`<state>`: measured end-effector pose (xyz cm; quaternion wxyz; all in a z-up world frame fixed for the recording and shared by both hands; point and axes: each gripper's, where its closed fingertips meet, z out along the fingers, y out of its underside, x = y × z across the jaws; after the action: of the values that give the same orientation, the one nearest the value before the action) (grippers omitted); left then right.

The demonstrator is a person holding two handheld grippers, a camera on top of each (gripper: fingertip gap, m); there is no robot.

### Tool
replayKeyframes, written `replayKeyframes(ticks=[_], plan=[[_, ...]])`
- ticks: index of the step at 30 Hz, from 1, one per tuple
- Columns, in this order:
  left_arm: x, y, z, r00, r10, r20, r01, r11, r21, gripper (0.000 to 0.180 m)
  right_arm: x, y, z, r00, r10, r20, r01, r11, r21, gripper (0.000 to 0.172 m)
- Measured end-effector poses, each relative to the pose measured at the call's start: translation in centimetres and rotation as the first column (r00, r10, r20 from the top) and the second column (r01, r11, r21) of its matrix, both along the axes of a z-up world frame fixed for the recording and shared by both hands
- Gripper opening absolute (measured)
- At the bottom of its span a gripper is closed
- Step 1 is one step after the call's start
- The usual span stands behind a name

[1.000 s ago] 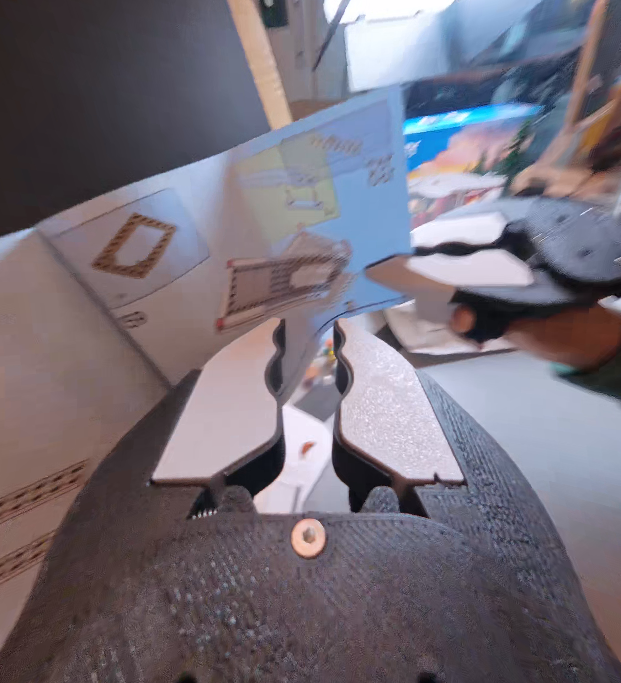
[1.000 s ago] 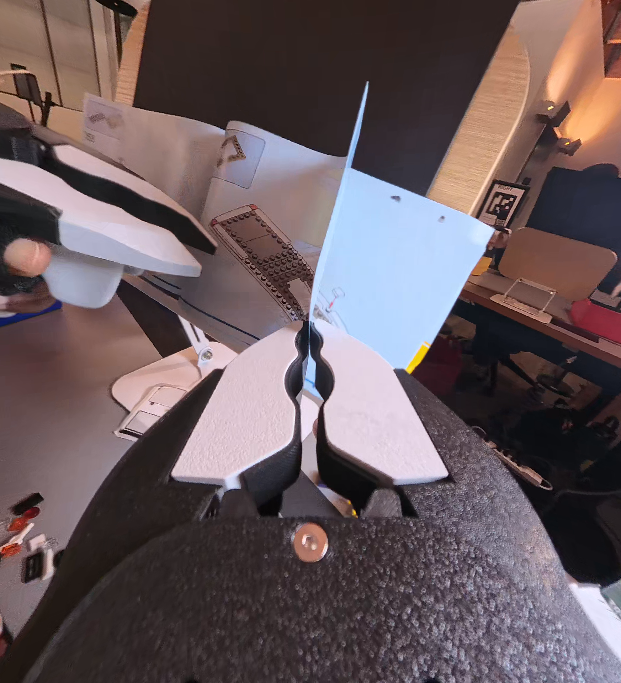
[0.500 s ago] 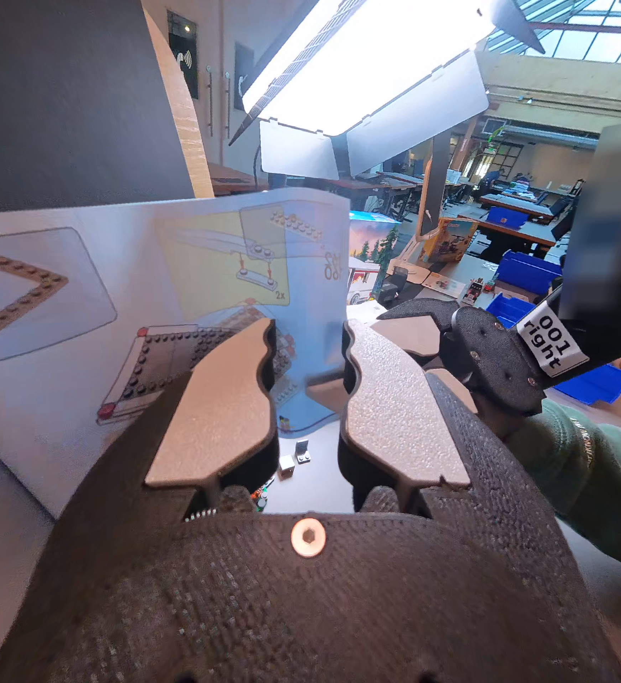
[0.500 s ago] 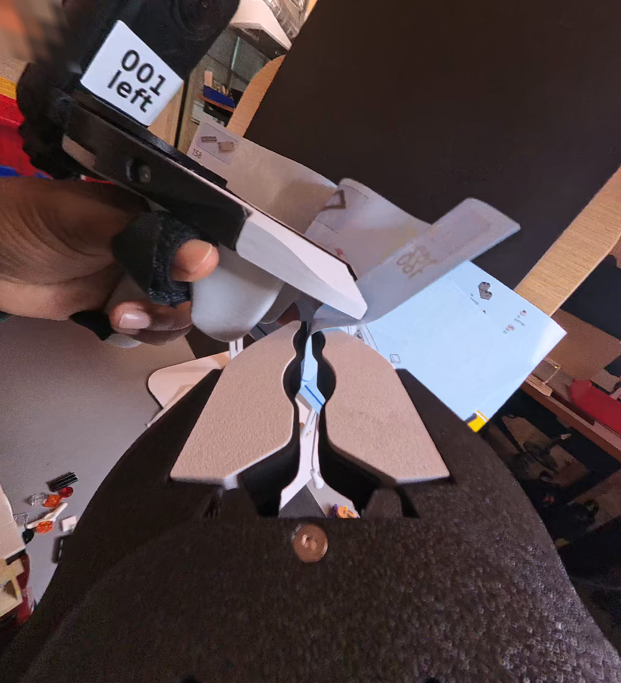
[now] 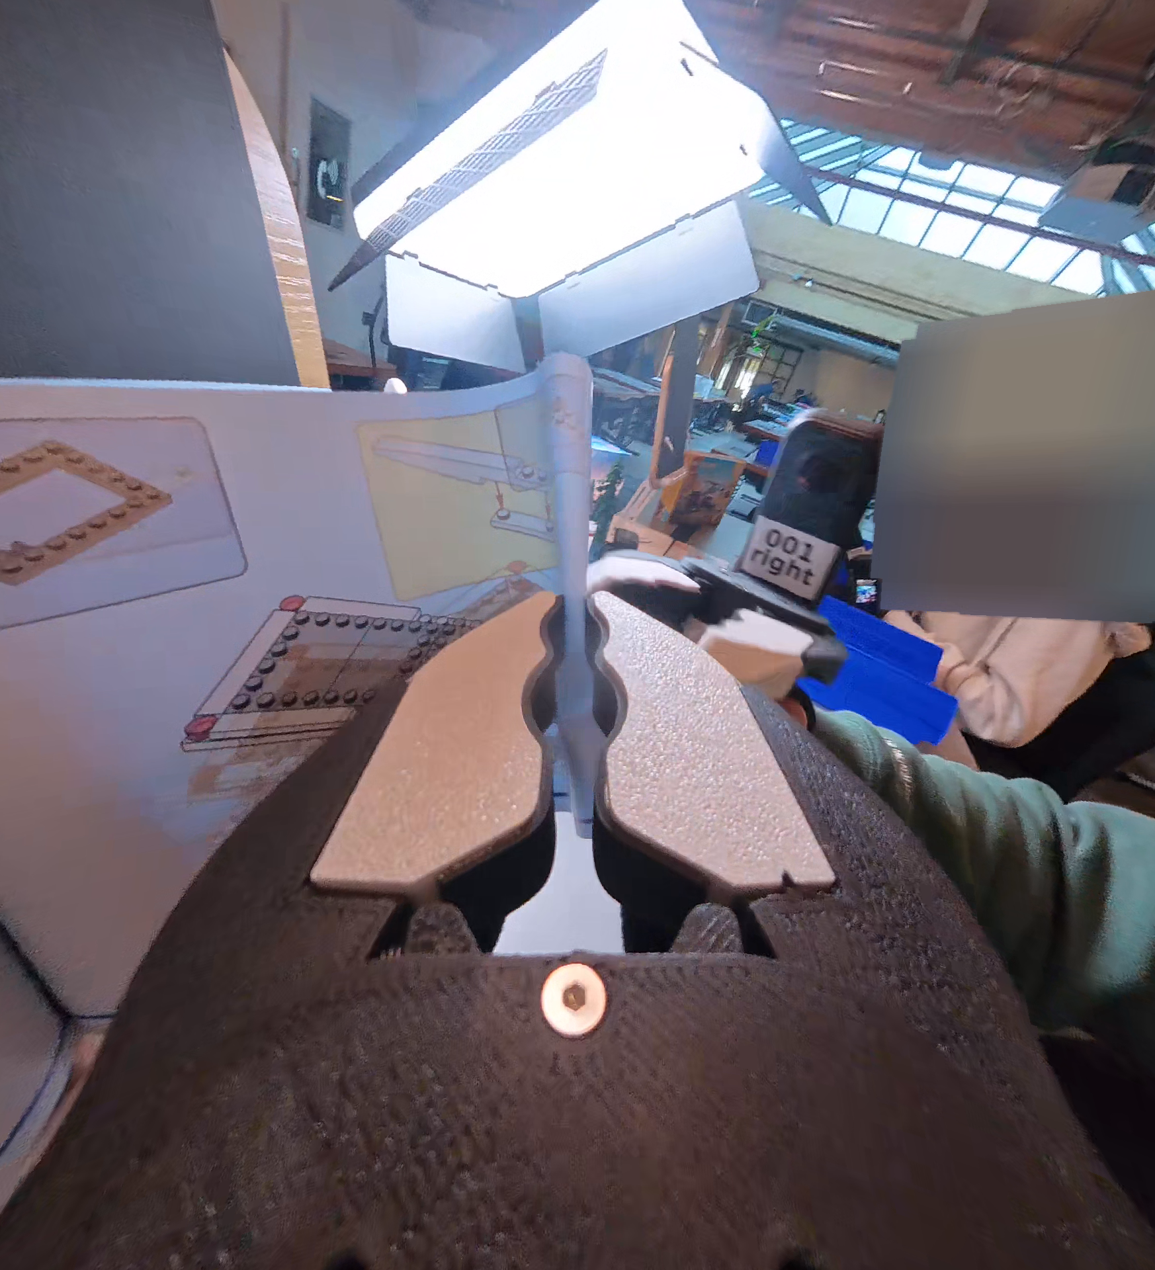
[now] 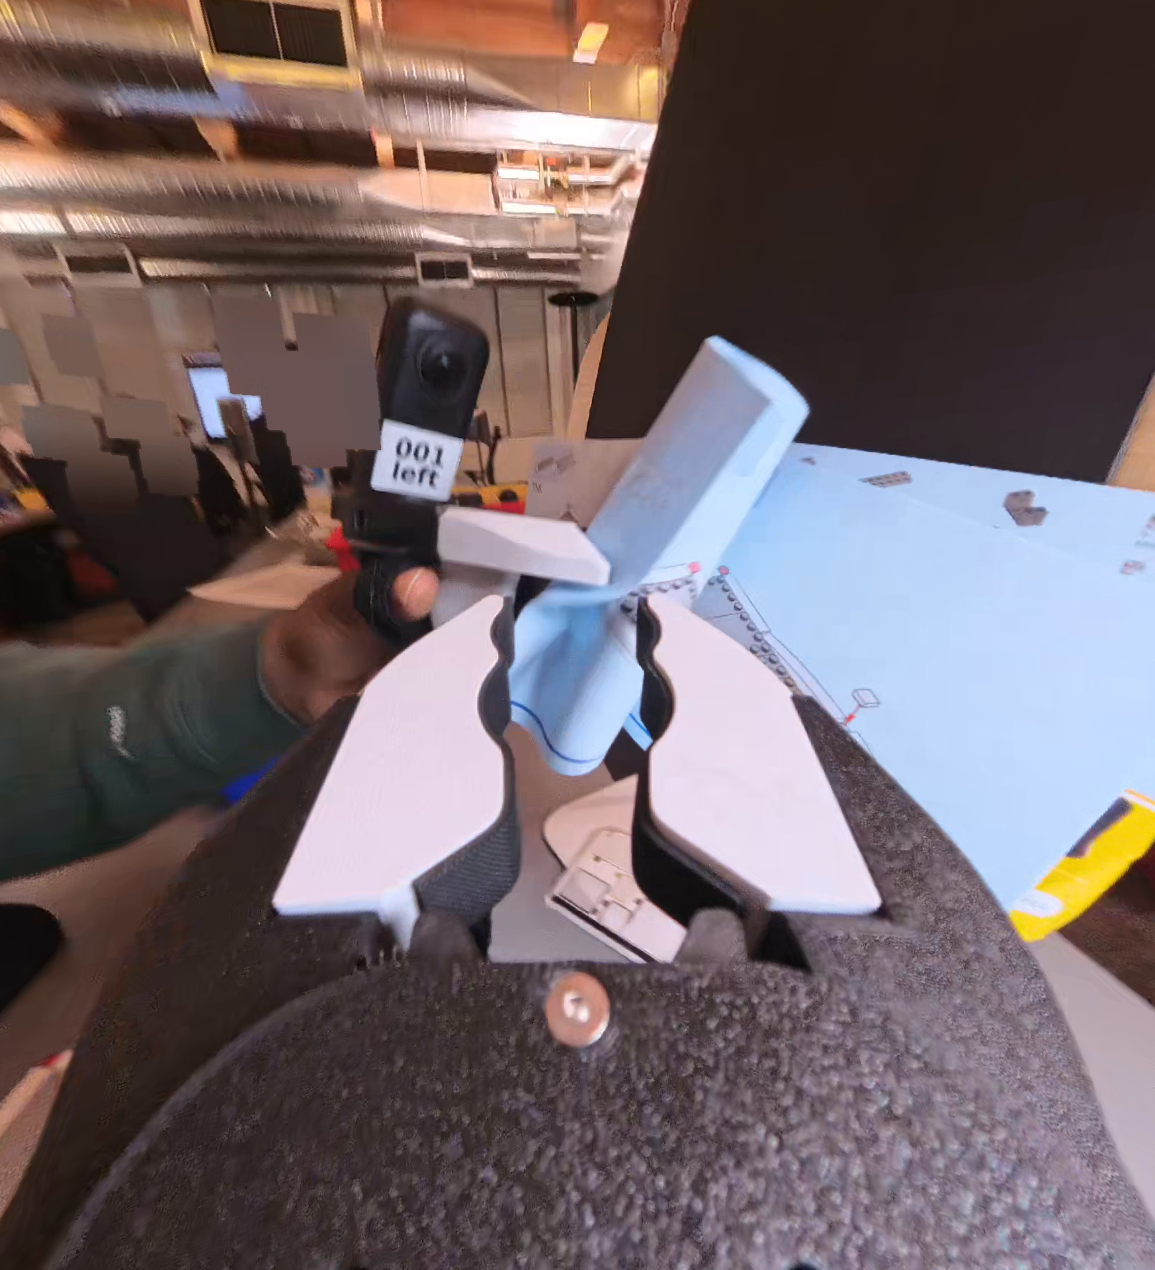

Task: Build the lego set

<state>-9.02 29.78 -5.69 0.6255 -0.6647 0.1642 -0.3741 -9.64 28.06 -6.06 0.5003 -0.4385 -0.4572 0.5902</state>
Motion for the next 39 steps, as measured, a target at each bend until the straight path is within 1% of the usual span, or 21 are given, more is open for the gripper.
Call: replayKeyframes(ticks=[1, 3, 6, 8, 9, 14, 20, 24, 27, 30, 34, 35, 37, 39], plan=[[-0.1, -0.1, 0.0, 1.000, -0.009, 0.009, 0.009, 1.000, 0.001, 0.005, 0.2, 0.6, 0.6, 1.000, 0.020, -0.023, -0.021, 0.998, -0.058, 0.033], [0.0, -0.5, -0.1, 0.999, -0.034, 0.010, 0.034, 0.999, 0.008, 0.005, 0.2, 1.2, 1.3, 0.999, 0.036, -0.035, -0.040, 0.994, -0.100, 0.027], [0.1, -0.7, -0.2, 0.999, -0.045, -0.007, 0.045, 0.999, 0.017, 0.004, -0.6, 1.3, 1.9, 0.999, 0.038, -0.008, -0.039, 0.994, -0.104, 0.019], [0.1, -0.8, -0.1, 0.999, -0.046, -0.007, 0.047, 0.999, 0.020, 0.003, -0.6, 1.3, 2.4, 0.999, 0.040, -0.029, -0.043, 0.994, -0.097, 0.006], [-0.1, -0.8, -0.1, 0.999, -0.041, -0.003, 0.041, 0.999, 0.019, 0.003, -0.5, 1.0, 2.6, 0.997, 0.062, -0.042, -0.066, 0.993, -0.099, 0.000], [-0.3, -1.2, 0.1, 0.998, -0.056, 0.024, 0.055, 0.998, 0.017, 0.003, -0.3, 0.7, 2.4, 0.993, 0.109, -0.051, -0.115, 0.985, -0.126, 0.000], [-0.7, -1.8, 1.0, 0.973, -0.124, 0.194, 0.128, 0.992, -0.008, 0.002, 0.2, 0.0, 2.9, 0.974, 0.208, -0.086, -0.219, 0.963, -0.155, 0.000], [-1.2, -2.0, 1.6, 0.934, -0.158, 0.319, 0.171, 0.985, -0.012, 0.002, 0.2, -0.6, 2.8, 0.968, 0.234, -0.091, -0.245, 0.959, -0.141, 0.000], [-1.4, -2.1, 1.8, 0.921, -0.166, 0.352, 0.180, 0.984, -0.009, 0.002, 0.4, -0.6, 2.9, 0.962, 0.249, -0.115, -0.264, 0.953, -0.150, 0.000], [-2.4, -2.1, 2.4, 0.890, -0.159, 0.428, 0.176, 0.984, -0.002, 0.001, 0.7, -0.3, 2.9, 0.960, 0.252, -0.122, -0.269, 0.951, -0.152, 0.000], [-2.4, -2.2, 2.1, 0.899, -0.165, 0.407, 0.183, 0.983, -0.005, 0.000, 0.5, 0.0, 2.7, 0.970, 0.218, -0.104, -0.231, 0.963, -0.140, 0.000], [-2.3, -2.2, 2.1, 0.894, -0.170, 0.415, 0.190, 0.982, -0.006, 0.001, 0.3, -0.1, 2.8, 0.971, 0.213, -0.104, -0.227, 0.964, -0.139, 0.009], [-2.0, -2.2, 1.9, 0.895, -0.177, 0.409, 0.197, 0.980, -0.007, 0.001, -0.1, -0.1, 3.0, 0.976, 0.199, -0.093, -0.210, 0.969, -0.132, 0.022], [-1.6, -2.2, 1.7, 0.903, -0.179, 0.390, 0.199, 0.980, -0.012, 0.000, -0.4, -0.2, 3.3, 0.977, 0.186, -0.099, -0.197, 0.975, -0.108, 0.023]])
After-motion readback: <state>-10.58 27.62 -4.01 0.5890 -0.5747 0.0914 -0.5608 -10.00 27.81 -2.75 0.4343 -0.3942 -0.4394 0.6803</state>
